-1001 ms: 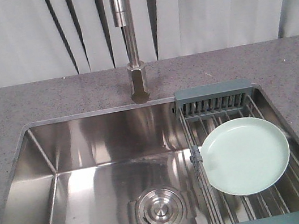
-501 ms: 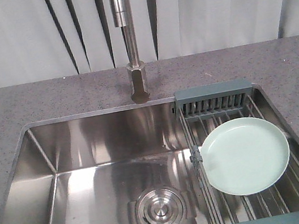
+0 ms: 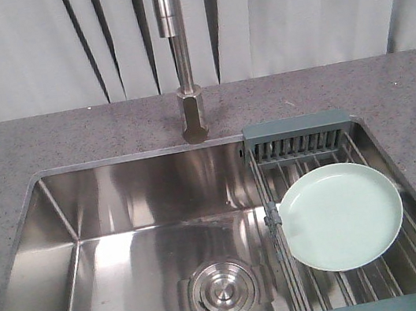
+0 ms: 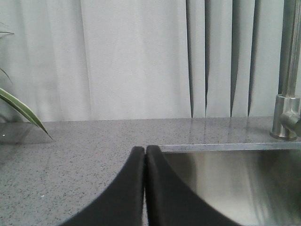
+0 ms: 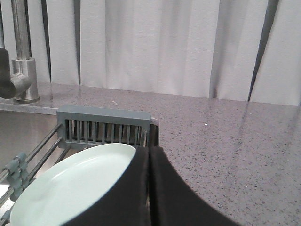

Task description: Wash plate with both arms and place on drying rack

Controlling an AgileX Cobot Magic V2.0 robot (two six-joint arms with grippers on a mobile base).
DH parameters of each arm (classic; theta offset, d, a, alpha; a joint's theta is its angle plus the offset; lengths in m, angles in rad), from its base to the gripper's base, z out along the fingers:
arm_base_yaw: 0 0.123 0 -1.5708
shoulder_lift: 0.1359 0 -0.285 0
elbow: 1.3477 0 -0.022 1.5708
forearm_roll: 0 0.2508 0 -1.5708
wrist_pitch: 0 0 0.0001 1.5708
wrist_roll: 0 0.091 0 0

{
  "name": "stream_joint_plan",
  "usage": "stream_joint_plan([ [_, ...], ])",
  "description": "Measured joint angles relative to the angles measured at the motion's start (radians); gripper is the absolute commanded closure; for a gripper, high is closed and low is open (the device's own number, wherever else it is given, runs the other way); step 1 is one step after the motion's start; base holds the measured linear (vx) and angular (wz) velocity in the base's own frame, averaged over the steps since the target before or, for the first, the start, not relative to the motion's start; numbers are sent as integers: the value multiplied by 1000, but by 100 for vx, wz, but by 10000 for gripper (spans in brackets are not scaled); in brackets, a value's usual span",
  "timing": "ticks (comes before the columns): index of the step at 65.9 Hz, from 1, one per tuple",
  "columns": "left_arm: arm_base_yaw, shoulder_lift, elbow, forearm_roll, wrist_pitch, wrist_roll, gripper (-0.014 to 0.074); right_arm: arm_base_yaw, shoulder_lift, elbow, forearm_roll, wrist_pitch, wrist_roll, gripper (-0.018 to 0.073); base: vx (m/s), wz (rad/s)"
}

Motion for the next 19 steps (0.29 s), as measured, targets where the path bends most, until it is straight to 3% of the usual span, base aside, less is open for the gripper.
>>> stream_joint_plan([
  [19,0,0,0,0,0,0,603,0,0,0,0,0,0,564,0,0],
])
